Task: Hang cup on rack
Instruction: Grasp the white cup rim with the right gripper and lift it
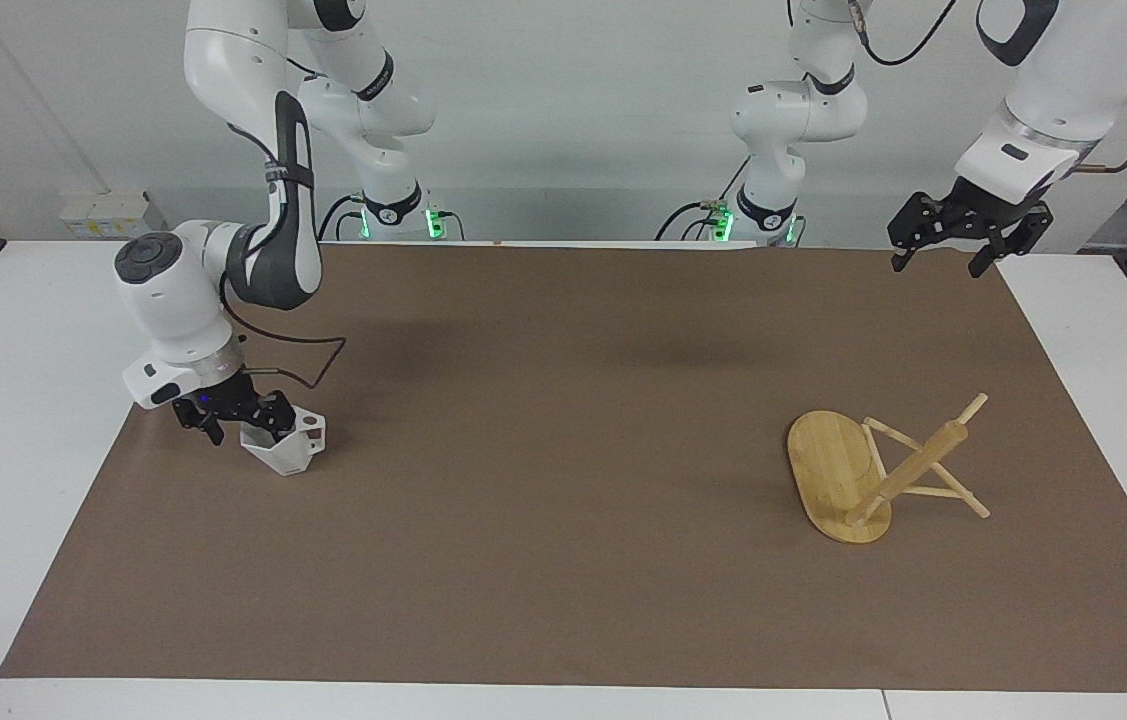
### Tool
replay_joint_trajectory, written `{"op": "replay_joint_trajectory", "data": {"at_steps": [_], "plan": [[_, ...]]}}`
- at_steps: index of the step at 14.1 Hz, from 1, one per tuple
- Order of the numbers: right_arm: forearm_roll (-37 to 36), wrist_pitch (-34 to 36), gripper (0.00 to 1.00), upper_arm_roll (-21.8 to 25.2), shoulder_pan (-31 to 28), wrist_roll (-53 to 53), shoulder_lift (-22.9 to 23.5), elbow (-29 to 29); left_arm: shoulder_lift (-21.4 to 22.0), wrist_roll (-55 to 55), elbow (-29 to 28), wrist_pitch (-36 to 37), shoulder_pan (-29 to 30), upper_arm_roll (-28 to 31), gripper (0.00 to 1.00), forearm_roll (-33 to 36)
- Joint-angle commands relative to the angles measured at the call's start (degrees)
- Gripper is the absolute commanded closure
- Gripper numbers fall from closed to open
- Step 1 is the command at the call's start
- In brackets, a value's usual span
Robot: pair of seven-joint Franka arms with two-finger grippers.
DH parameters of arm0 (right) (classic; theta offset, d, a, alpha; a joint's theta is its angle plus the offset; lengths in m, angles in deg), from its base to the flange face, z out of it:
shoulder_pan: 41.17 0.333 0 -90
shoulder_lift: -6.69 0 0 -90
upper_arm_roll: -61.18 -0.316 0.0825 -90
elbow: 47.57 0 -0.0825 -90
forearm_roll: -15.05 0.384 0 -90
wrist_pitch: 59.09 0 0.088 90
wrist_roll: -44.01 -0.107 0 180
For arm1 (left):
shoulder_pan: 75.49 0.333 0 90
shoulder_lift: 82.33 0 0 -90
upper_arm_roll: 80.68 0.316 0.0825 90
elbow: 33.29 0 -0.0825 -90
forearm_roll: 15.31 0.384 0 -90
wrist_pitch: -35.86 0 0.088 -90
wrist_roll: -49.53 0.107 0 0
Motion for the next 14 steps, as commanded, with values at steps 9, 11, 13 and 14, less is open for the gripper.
{"op": "replay_joint_trajectory", "data": {"at_steps": [9,11,13,14], "plan": [[-0.1,4.4,1.00,-0.1,-0.7,0.5,-0.5,3.4,1.1,0.1,-0.7,1.3,0.6,-0.2,0.00,0.2],[-0.1,6.9,1.00,-0.1,-0.9,0.4,-0.7,5.4,1.2,-0.2,-0.8,1.2,0.6,-0.2,0.00,0.2],[0.5,10.0,1.00,-0.2,-1.0,0.4,-2.0,7.8,1.2,0.4,-1.0,0.8,0.5,-0.2,0.00,0.2],[0.7,13.1,1.00,-0.2,-1.0,0.4,-2.9,9.8,1.2,0.9,-1.3,0.1,0.6,-0.2,0.00,0.2]]}}
